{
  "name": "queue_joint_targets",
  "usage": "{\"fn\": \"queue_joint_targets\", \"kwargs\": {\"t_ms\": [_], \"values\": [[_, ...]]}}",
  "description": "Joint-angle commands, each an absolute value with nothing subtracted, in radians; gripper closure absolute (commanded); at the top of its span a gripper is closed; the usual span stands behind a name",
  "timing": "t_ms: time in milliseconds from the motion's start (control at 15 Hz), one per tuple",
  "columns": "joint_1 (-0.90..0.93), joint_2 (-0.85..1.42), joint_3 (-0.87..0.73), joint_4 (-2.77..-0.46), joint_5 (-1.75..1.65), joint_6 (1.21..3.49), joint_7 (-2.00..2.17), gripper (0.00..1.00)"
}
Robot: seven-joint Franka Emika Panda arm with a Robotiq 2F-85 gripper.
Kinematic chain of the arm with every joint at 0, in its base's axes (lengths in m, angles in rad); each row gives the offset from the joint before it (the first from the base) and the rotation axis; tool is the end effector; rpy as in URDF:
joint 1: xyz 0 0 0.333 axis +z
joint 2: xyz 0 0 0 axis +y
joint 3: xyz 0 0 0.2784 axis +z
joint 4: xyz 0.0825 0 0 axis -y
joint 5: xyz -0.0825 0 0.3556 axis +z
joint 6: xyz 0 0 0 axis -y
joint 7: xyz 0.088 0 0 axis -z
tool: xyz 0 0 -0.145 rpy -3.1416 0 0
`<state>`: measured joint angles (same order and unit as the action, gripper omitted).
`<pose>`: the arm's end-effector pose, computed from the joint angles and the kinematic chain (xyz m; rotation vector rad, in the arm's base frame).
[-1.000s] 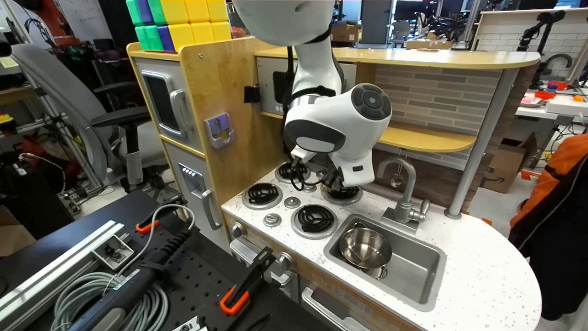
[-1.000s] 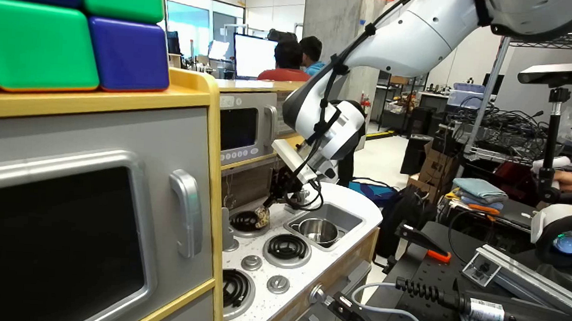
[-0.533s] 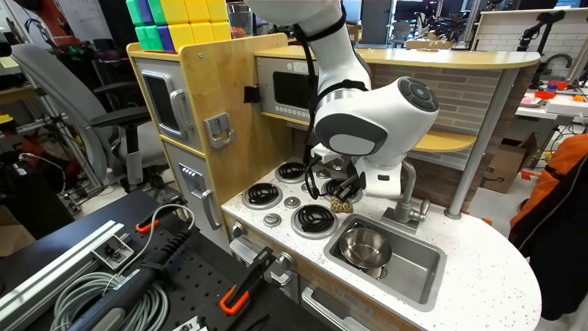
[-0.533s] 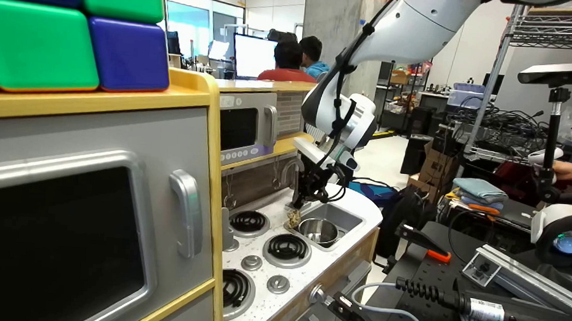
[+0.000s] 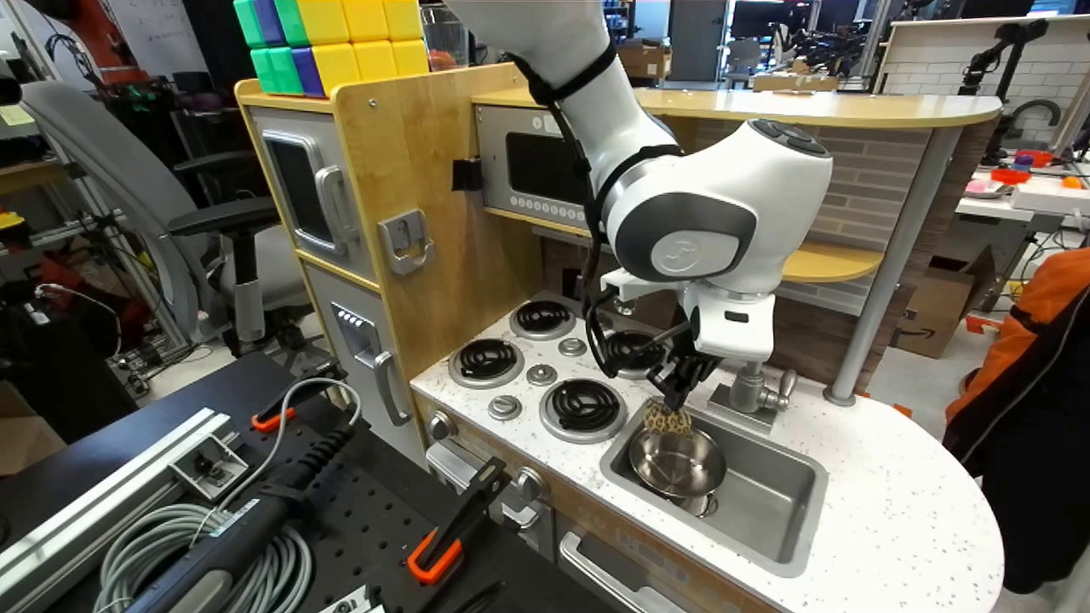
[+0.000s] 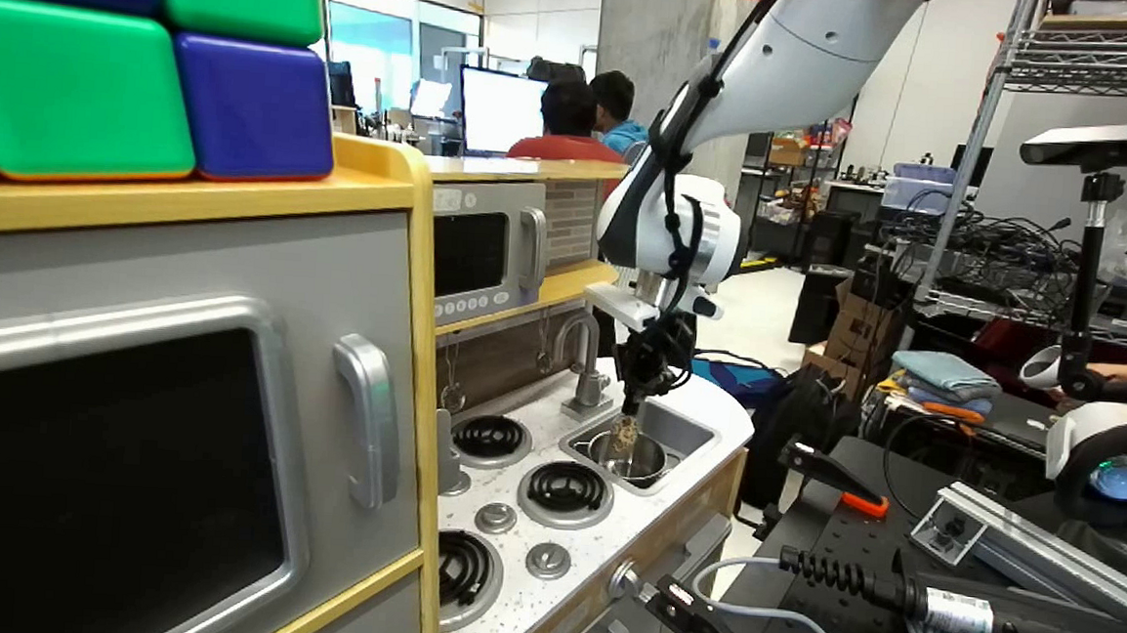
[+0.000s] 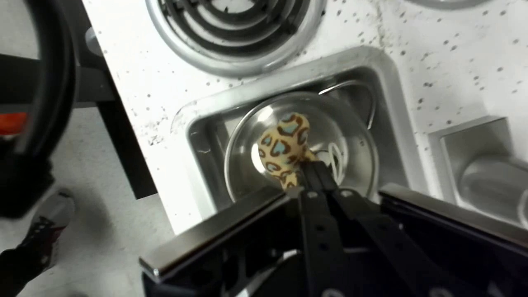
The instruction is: Pick up the object from the stove and put it in the pot, that is in the sink
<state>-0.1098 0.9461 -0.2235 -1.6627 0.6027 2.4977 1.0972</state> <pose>0.5746 -0.1903 0.0228 -1.8198 2.4013 0.1681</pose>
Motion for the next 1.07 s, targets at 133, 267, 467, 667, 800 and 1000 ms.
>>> {"fn": "queue_joint_targets", "kwargs": {"t_ms": [133,267,467,667,800,1000], "values": [[-0.070,1.082,-0.262,-1.509,0.389,2.352,1.343,0.66],[-0.092,1.108,-0.250,-1.441,0.330,2.274,1.340,0.53],[-0.117,1.128,-0.217,-1.371,0.262,2.159,1.265,0.30],[-0.124,1.092,-0.174,-1.400,0.240,2.144,1.125,0.08],[-0.128,1.070,-0.158,-1.422,0.235,2.143,1.029,0.00],[-0.150,1.027,-0.145,-1.457,0.237,2.153,0.852,0.00]]}}
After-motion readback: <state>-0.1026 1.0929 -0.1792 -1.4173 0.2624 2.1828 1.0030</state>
